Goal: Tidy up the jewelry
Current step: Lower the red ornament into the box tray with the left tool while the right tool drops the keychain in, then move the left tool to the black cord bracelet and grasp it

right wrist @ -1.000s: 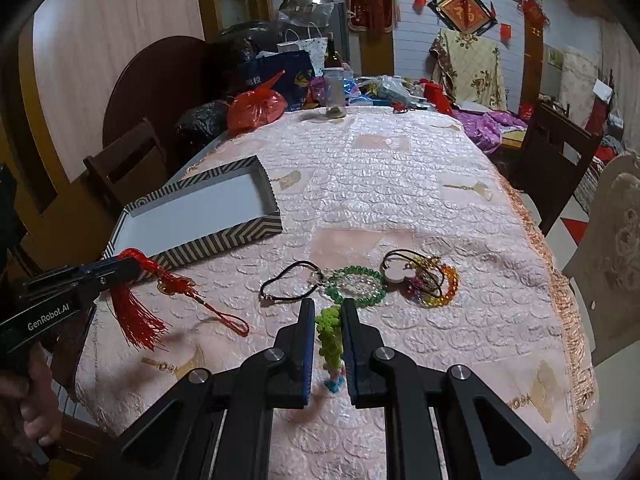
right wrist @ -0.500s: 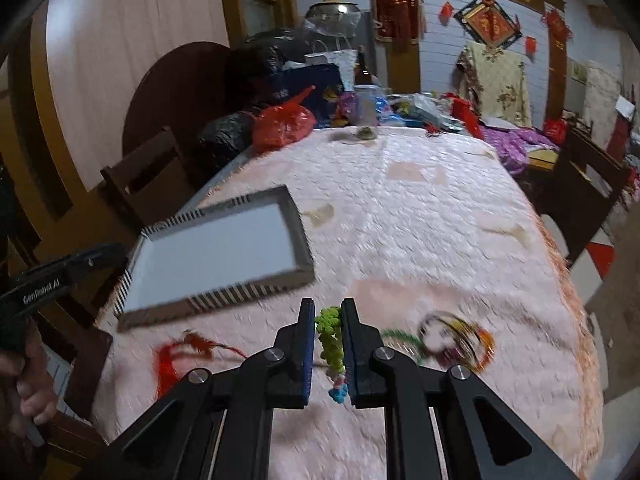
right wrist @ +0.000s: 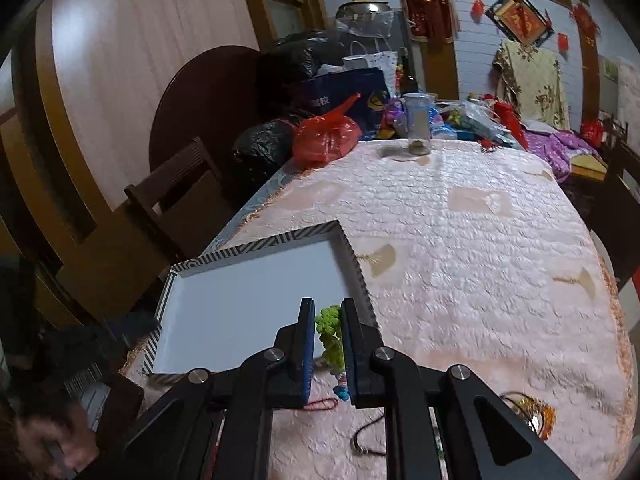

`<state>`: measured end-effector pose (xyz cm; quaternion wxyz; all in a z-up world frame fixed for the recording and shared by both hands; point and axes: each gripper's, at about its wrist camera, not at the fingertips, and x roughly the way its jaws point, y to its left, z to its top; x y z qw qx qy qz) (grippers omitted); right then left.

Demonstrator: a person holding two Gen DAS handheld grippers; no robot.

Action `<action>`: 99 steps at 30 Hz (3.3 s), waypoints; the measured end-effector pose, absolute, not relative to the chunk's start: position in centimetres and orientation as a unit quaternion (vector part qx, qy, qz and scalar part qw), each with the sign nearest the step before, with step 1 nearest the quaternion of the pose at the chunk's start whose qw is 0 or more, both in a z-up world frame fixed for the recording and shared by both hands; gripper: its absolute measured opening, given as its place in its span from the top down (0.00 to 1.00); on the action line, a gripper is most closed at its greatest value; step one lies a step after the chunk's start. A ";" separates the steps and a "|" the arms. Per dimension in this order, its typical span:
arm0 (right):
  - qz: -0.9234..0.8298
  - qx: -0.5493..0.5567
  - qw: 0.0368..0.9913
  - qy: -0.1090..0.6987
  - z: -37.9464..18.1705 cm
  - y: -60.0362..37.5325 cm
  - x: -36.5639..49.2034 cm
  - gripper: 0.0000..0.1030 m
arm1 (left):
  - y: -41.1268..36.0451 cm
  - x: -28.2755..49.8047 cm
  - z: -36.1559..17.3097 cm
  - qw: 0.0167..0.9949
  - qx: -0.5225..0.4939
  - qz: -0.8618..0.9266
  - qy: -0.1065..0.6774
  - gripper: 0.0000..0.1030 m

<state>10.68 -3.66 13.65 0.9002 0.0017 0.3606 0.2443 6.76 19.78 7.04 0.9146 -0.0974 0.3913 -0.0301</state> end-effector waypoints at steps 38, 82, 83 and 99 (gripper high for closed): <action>0.284 -0.036 0.898 0.335 14.8 1.2 14.3 0.88 | 21.3 4.6 11.7 0.927 -0.083 -0.108 0.348 0.91; 0.308 -0.027 0.825 0.472 0.2 0.1 15.3 0.88 | 17.7 5.8 -4.1 0.878 -0.141 0.061 0.452 0.90; 0.313 -0.020 0.826 0.468 0.5 -0.1 15.1 0.88 | 17.9 6.0 -4.1 0.878 -0.144 0.064 0.453 0.88; 0.213 0.041 0.877 0.428 4.5 -17.4 8.9 0.66 | 19.0 6.5 -2.4 0.885 -0.109 0.100 0.441 0.34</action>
